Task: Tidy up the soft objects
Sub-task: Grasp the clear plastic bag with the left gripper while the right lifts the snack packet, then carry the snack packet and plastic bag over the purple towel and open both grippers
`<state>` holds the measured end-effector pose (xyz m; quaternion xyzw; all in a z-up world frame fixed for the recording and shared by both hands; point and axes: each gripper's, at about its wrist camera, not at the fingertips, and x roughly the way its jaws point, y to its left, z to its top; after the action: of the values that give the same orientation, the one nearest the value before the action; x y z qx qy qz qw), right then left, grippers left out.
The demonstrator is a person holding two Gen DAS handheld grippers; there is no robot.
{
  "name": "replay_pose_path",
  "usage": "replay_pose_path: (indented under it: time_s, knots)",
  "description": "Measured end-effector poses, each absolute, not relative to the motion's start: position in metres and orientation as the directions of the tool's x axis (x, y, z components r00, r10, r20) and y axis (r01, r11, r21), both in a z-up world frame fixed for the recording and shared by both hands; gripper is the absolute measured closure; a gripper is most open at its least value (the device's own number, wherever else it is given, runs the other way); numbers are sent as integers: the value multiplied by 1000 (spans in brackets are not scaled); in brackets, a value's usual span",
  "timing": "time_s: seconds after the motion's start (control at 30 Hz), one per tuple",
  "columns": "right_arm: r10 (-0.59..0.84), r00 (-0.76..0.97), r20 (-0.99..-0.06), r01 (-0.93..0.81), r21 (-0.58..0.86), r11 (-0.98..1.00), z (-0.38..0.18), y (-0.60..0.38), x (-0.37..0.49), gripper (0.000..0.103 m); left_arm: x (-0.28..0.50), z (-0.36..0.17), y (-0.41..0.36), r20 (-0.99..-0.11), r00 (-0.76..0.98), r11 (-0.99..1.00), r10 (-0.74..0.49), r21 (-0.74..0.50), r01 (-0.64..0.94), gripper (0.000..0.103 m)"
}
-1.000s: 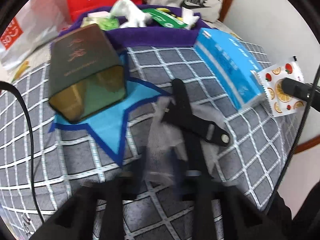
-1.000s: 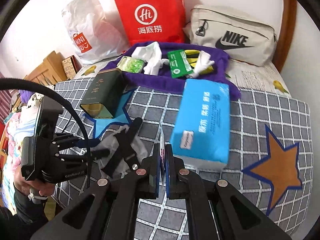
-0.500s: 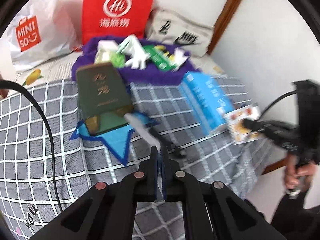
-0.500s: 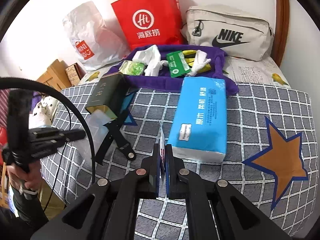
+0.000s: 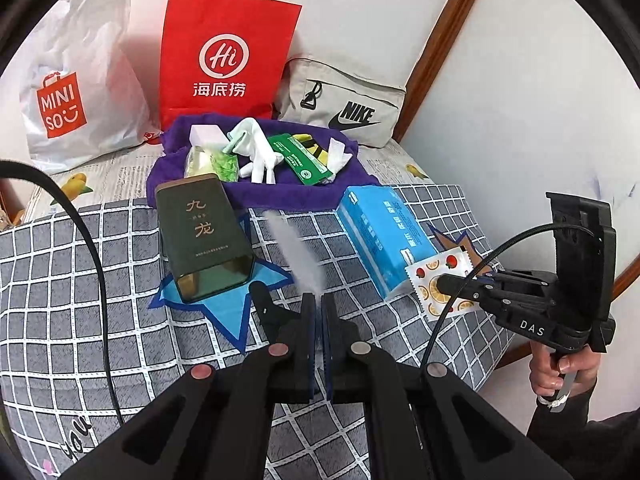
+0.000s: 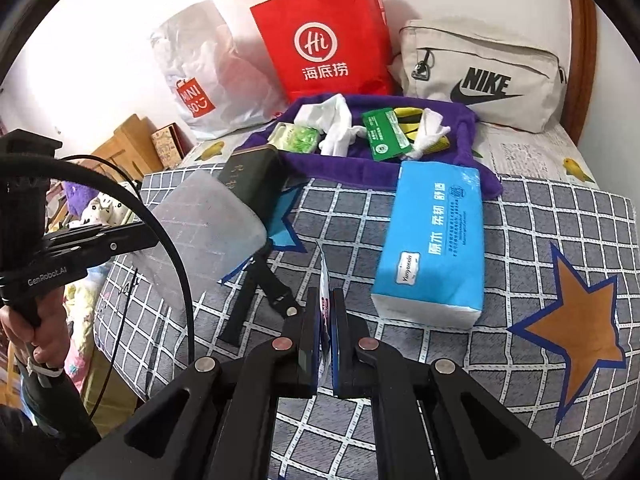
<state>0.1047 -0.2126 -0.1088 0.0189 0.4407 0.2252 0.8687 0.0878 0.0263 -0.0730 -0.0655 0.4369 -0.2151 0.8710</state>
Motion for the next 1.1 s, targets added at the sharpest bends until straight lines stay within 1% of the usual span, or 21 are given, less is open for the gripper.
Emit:
replay_pose_path:
  time_s: [0.17,0.6,1.1]
  knots:
    - [404,524,-750,-378,220,899,-100,-212,112,99,95,-68,27,-735,542,911,-407,-283,301,99]
    - [387,544,-745,-361,209,909,-87,-222,142,99,118,-54,29,-721,563,914,-404,-287,287,99]
    - [358,573,-737,-347,177,921,-74,-225,206,99,172,-37,28,-714,590,924,-378,-256,283,99]
